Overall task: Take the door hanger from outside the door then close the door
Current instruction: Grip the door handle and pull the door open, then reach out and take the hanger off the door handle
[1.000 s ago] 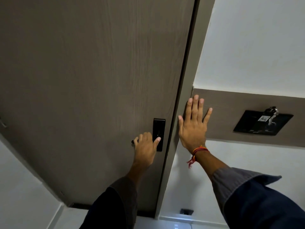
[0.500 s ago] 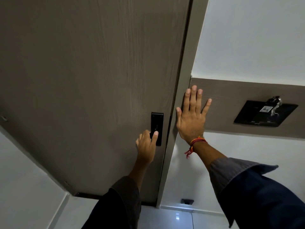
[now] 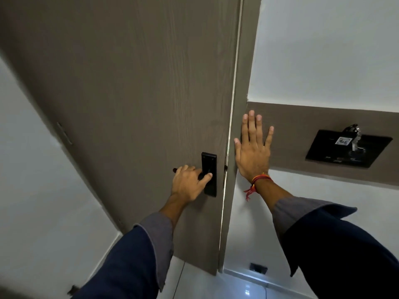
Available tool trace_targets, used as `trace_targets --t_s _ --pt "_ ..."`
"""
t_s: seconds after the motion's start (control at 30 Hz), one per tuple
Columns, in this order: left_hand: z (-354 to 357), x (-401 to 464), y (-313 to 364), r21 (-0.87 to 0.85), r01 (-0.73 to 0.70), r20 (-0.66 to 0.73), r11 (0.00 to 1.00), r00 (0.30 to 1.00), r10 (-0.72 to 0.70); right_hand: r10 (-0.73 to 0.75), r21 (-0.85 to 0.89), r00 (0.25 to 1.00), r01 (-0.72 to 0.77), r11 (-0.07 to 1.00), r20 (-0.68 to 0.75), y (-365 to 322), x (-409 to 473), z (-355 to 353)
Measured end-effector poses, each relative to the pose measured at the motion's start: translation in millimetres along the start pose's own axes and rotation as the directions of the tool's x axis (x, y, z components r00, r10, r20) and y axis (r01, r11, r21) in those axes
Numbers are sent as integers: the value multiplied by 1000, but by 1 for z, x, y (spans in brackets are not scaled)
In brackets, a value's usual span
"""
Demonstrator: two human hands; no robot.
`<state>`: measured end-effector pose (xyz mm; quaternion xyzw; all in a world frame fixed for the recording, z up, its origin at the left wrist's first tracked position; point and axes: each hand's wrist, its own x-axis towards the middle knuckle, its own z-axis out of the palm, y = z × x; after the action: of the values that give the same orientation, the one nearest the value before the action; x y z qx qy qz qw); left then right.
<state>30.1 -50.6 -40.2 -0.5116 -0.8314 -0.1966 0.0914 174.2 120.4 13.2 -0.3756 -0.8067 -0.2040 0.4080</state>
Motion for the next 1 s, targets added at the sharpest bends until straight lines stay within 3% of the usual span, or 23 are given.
trace_targets --t_s 0.23,0.5,1.0 --pt "-29 -30 47 72 167 -13 983 986 -167 -94 59 992 89 994 88 16 -2 -23" --pt "-34 -68 76 224 386 -77 895 922 -379 -173 189 975 146 971 137 23 -6 -43" --pt "-59 -149 75 277 545 -115 792 837 -536 -244 264 944 182 947 221 29 -14 -39"
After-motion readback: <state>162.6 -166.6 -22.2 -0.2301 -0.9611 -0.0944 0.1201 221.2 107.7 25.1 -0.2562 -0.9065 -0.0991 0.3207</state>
